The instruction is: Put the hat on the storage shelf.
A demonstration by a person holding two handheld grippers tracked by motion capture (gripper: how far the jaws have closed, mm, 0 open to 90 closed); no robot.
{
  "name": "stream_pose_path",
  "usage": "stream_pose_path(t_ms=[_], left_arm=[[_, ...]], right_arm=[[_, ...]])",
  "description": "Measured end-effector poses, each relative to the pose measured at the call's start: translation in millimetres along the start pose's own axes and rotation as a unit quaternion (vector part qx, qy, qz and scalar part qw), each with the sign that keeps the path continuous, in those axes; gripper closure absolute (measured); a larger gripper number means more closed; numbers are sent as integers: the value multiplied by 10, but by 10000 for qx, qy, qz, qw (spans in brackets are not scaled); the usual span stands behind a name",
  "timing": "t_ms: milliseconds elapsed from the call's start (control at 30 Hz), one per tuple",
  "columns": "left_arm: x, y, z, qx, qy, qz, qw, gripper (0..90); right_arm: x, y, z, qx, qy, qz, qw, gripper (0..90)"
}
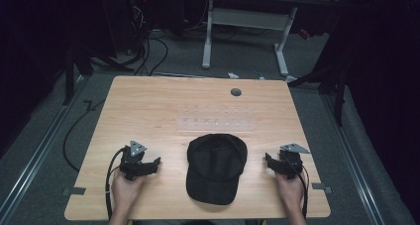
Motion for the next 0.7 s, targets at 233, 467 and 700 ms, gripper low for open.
stream_pose_path(t_ms=[233,467,700], left_arm=[[0,0,0,1,-2,-5,10000,206],[-1,0,-1,6,-6,-9,10000,206],[-1,1,0,0,-2,-13,10000,206]], right_arm=[[-1,3,0,13,6,-3,10000,362],[1,10,-1,3,-2,22,10000,370],[3,9,1,-19,-3,42,10000,375]])
Point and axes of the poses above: each handheld gripper's, and its own axes: x roughly backward along the jaws, z roughly out of its underside, y roughly to its left, the point moved 10 cm from there along -x, roughly forward along the jaws, and after that the axes turned 5 degrees about x, right-handed, at the moved point
